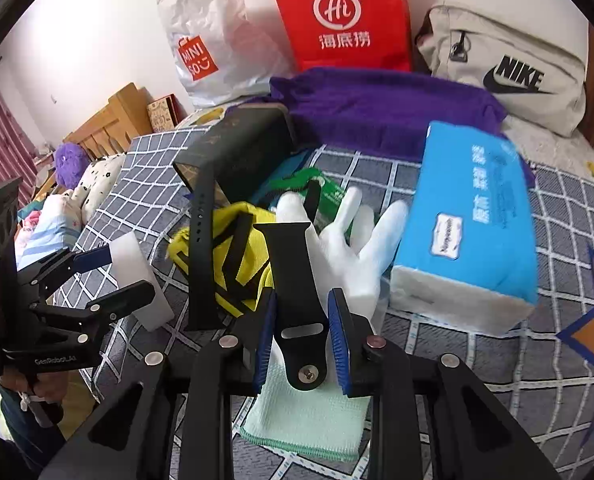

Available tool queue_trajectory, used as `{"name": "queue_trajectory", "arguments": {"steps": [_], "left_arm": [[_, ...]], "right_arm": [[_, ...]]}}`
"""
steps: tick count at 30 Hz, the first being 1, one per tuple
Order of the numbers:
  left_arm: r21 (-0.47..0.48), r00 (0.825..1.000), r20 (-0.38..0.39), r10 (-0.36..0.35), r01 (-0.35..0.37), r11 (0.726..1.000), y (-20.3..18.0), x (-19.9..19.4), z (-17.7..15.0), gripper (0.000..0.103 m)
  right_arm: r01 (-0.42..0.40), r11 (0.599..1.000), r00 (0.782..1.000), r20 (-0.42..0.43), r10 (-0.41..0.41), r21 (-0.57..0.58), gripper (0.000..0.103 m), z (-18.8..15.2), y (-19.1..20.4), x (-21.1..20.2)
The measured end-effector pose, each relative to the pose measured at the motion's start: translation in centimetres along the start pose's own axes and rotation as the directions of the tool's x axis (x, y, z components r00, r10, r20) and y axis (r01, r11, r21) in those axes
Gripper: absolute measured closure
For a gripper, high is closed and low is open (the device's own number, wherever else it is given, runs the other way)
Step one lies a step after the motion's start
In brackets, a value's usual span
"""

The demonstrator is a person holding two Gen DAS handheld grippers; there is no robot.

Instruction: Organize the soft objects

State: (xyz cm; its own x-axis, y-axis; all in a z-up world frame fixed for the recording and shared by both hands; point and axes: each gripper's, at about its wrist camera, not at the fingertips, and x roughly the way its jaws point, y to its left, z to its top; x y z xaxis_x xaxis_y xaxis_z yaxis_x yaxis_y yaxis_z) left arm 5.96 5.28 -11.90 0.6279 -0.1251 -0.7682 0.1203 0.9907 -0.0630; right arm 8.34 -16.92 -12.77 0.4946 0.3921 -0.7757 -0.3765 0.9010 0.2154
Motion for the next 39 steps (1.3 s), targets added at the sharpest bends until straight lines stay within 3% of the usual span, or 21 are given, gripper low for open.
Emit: {"name": "queue_trajectory", "arguments": {"steps": [11, 18, 22, 30, 39], "left_arm": [[-0.001, 0.998, 0.047, 0.036, -0.036, 0.999, 0.5, -2.6, 3.0, 0.022], [0.024, 0.988, 0.079, 0.131, -0.133, 0.991, 0.7, -3.7, 6.9, 0.022], [0.027, 0.987, 0.102, 0.124, -0.127, 0.992, 0.8, -3.7, 9.7, 0.022], [0.027, 0.986, 0.088, 0.139, -0.142, 0.989, 0.8, -0.7, 15.6, 0.022], [0.042, 0.986, 0.069, 0.15, -0.153, 0.987, 0.9, 4.5, 21.5, 0.022]], "right_arm": [[0.051, 0.999, 0.997, 0.051, -0.051, 0.003, 0.076, 1.7, -0.6, -3.2], [0.108, 0.993, 0.988, 0.105, -0.112, 0.039, 0.076, 4.4, -2.7, -5.2], [0.151, 0.987, 0.981, 0.117, -0.156, 0.055, 0.076, 6.0, -4.0, -5.6], [0.194, 0.979, 0.971, 0.13, -0.201, 0.061, 0.076, 10.7, -6.8, -4.9], [0.204, 0.977, 0.971, 0.114, -0.21, 0.068, 0.076, 16.1, -9.9, -1.2]]}}
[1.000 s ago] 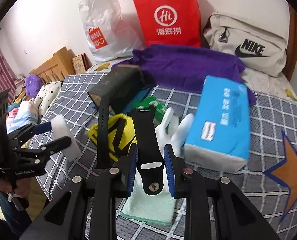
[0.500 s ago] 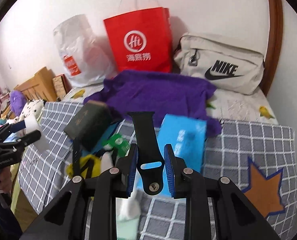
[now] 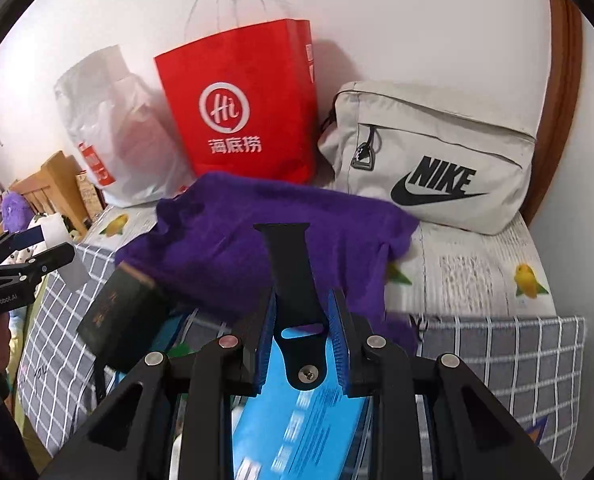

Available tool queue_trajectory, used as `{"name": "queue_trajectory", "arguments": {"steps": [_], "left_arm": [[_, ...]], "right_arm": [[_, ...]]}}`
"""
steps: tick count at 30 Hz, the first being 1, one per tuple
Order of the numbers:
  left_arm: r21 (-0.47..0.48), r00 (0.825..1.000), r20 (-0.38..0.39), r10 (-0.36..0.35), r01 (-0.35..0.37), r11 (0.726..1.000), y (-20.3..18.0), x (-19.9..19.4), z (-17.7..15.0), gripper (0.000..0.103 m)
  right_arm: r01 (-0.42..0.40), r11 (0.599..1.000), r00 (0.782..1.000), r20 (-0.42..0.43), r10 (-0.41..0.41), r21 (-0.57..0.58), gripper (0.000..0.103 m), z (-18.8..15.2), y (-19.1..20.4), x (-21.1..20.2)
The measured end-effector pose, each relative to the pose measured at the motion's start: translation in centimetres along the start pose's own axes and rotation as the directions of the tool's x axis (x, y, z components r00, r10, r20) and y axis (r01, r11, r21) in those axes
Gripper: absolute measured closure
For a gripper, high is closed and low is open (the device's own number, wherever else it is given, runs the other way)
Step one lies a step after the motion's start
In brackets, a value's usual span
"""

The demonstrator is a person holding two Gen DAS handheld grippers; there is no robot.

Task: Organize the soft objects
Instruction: 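Carry the sponge block with the left tool toward the purple towel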

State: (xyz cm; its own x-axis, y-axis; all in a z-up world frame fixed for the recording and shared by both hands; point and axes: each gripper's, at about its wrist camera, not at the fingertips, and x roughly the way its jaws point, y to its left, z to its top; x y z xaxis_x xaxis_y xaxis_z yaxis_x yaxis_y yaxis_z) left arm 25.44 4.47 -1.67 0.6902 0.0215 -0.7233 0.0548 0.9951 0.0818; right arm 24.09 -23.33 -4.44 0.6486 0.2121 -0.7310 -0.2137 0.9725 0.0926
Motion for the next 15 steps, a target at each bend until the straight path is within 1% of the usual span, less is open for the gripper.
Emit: {"name": "queue_trajectory", "arguments": {"steps": [4, 10, 13, 15], "left_arm": [[0.006, 1.0, -0.022, -0.01, 0.01, 1.0, -0.3, 3.1, 2.1, 0.022], [0.02, 0.998, -0.05, -0.024, 0.025, 0.999, -0.8, 7.0, 4.3, 0.022], [0.008, 0.998, -0.059, -0.034, 0.034, 0.999, -1.0, 8.7, 5.1, 0.022], [-0.007, 0.996, -0.073, -0.043, 0.043, 0.999, -1.1, 9.9, 5.5, 0.022]], "right_arm": [[0.003, 1.0, 1.0, -0.016, -0.003, 0.008, 0.076, 1.4, -0.9, 2.5], [0.017, 1.0, 0.998, -0.055, -0.017, 0.007, 0.076, 3.0, -2.8, 6.9], [0.011, 1.0, 0.997, -0.075, -0.01, 0.009, 0.076, 3.6, -3.6, 8.9], [0.021, 1.0, 0.996, -0.088, -0.02, 0.004, 0.076, 4.0, -4.0, 10.2]]}}
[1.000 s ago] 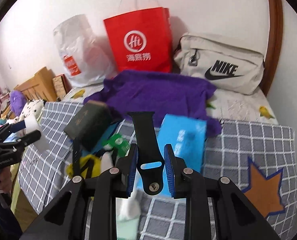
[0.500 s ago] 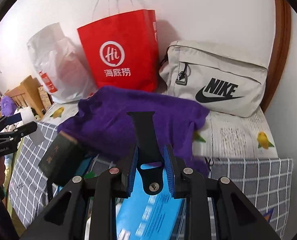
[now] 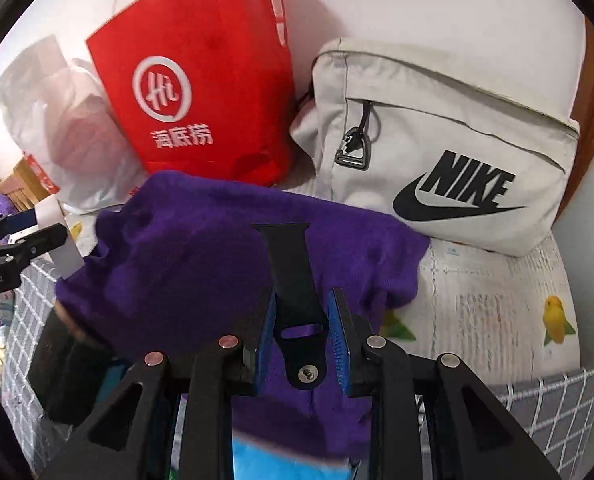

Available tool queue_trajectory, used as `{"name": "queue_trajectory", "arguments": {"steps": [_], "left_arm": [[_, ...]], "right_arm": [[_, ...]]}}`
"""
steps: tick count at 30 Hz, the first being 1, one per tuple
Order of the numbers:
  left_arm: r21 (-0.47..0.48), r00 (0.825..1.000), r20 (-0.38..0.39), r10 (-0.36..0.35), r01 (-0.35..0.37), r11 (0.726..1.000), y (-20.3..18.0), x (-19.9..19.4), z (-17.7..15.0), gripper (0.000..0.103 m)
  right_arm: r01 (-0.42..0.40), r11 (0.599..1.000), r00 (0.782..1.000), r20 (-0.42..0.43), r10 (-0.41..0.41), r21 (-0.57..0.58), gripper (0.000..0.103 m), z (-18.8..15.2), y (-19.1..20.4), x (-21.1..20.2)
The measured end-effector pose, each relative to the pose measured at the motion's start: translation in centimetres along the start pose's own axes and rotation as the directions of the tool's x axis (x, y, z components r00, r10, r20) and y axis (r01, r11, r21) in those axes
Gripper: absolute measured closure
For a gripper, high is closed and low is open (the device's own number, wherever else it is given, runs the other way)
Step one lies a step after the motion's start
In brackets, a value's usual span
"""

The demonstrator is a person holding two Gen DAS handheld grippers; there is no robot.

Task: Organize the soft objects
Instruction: 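Carry the sponge block with the left tool toward the purple towel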

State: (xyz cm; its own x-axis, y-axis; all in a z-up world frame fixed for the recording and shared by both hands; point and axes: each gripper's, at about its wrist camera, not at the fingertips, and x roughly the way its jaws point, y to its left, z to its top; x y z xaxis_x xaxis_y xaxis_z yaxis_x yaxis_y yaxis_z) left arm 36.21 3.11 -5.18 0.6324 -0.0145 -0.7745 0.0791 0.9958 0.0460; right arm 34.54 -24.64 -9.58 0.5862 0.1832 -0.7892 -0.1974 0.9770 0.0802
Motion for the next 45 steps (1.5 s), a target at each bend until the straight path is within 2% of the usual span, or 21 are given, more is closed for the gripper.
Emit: {"name": "queue_trajectory", "arguments": {"steps": [10, 14, 20, 24, 25, 27, 28, 34, 45], "left_arm": [[-0.037, 0.999, -0.041, -0.028, 0.027, 0.999, 0.1, 4.3, 1.0, 0.022], [-0.032, 0.998, -0.064, -0.017, 0.015, 0.999, 0.2, 5.3, 0.9, 0.022], [-0.04, 0.997, -0.077, -0.021, 0.018, 0.999, 0.4, 5.9, 0.9, 0.022], [-0.038, 0.996, -0.088, -0.034, 0.031, 0.999, 0.2, 6.4, 1.2, 0.022], [-0.034, 0.995, -0.089, -0.035, 0.032, 0.999, 0.1, 6.5, 1.4, 0.022], [-0.026, 0.995, -0.093, -0.028, 0.025, 0.999, -0.1, 6.9, 1.8, 0.022], [-0.024, 0.995, -0.098, -0.025, 0.022, 0.999, -0.1, 7.0, 1.9, 0.022], [0.025, 0.993, -0.113, -0.014, 0.016, 1.0, -1.0, 8.0, 3.3, 0.021], [0.037, 0.984, -0.178, -0.001, 0.007, 0.999, -1.7, 10.8, 3.3, 0.02]], "right_arm": [[0.019, 1.0, 0.998, -0.063, -0.02, -0.006, 0.076, 0.7, -1.0, 4.5], [0.014, 1.0, 0.991, -0.132, -0.015, -0.009, 0.076, 0.4, -1.1, 6.6], [0.023, 1.0, 0.986, -0.165, -0.026, -0.021, 0.076, 0.3, -1.0, 7.2], [-0.001, 1.0, 0.979, -0.202, 0.0, -0.007, 0.074, 0.2, -1.2, 8.0], [-0.002, 1.0, 0.979, -0.203, 0.002, -0.002, 0.071, 0.3, -1.4, 8.1], [-0.018, 1.0, 0.979, -0.204, 0.019, 0.005, 0.057, 0.4, -1.3, 8.2], [-0.031, 1.0, 0.978, -0.206, 0.031, 0.001, 0.056, 0.4, -1.1, 8.2], [0.014, 0.999, 0.984, -0.175, -0.022, -0.046, 0.052, 0.5, -0.5, 7.6], [0.015, 0.998, 0.99, -0.139, -0.023, -0.06, 0.05, 0.9, 0.1, 6.4]]}}
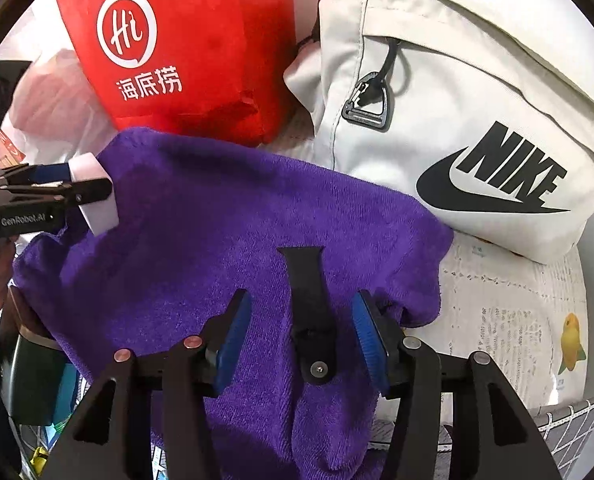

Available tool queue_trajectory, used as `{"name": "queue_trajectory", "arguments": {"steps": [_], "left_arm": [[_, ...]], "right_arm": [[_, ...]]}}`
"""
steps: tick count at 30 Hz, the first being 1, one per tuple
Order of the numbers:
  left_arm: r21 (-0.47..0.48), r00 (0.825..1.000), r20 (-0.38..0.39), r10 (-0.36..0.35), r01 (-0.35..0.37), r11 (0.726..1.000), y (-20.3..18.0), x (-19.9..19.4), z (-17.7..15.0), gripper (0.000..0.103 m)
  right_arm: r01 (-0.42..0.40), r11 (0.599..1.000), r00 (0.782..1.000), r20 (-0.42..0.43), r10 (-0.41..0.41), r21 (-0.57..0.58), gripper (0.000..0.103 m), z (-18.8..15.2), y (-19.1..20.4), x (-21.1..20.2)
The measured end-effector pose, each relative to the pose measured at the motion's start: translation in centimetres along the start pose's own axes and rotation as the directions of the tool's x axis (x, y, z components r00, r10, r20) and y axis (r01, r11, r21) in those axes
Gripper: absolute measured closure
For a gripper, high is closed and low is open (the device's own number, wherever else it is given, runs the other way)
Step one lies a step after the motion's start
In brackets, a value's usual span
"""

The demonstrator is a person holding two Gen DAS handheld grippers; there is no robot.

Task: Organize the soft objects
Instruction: 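Carry the sponge block with the left tool toward the purple towel, then lower the sponge onto the purple towel and open the left tool, then grasp the white glove with the right tool while the left tool returns to the table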

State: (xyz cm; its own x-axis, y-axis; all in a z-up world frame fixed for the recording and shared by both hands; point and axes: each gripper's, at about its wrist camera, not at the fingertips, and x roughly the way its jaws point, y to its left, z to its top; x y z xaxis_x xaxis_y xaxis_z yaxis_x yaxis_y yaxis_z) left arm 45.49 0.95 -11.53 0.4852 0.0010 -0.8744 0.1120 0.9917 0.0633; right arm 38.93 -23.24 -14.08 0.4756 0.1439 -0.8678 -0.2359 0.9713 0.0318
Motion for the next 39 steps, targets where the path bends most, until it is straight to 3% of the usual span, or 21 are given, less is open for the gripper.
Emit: {"name": "queue_trajectory", "arguments": {"steps": [4, 10, 16, 23, 30, 34, 39], "left_arm": [[0.006, 1.0, -0.006, 0.013, -0.013, 1.0, -0.3, 0.1, -0.2, 0.019], [0.074, 0.995, -0.004, 0.095, -0.095, 0.993, -2.2, -0.8, -1.1, 0.017], [0.034, 0.997, -0.064, 0.035, -0.033, 0.999, -1.8, -1.2, -2.3, 0.014], [0.003, 0.997, -0.071, 0.037, -0.037, 0.999, -1.4, -2.7, -3.6, 0.014], [-0.011, 0.994, -0.105, 0.028, -0.029, 1.0, 0.4, -5.3, -7.0, 0.015], [-0.023, 0.998, -0.065, 0.026, -0.028, 0.999, 1.1, -8.0, -8.3, 0.016], [-0.085, 0.999, -0.016, -0.037, 0.035, 0.996, 2.0, -11.6, -11.3, 0.016]], "right_arm": [[-0.001, 1.0, 1.0, 0.0, 0.001, -0.004, 0.05, -0.1, -0.1, -0.1], [-0.01, 1.0, 1.0, 0.007, 0.01, -0.016, 0.05, -0.4, 0.4, -0.7], [-0.008, 0.999, 1.0, 0.023, 0.009, -0.046, 0.05, -0.5, 1.4, -1.3], [-0.009, 0.999, 0.999, 0.041, 0.011, -0.045, 0.05, -0.5, 1.9, -2.5], [0.007, 0.998, 0.996, 0.089, -0.002, -0.057, 0.05, -0.8, 2.5, -4.9], [-0.009, 0.999, 0.996, 0.092, 0.013, -0.045, 0.05, -1.9, 3.2, -6.5], [-0.014, 0.998, 0.993, 0.113, 0.02, -0.054, 0.05, -4.4, 5.0, -9.9]]}}
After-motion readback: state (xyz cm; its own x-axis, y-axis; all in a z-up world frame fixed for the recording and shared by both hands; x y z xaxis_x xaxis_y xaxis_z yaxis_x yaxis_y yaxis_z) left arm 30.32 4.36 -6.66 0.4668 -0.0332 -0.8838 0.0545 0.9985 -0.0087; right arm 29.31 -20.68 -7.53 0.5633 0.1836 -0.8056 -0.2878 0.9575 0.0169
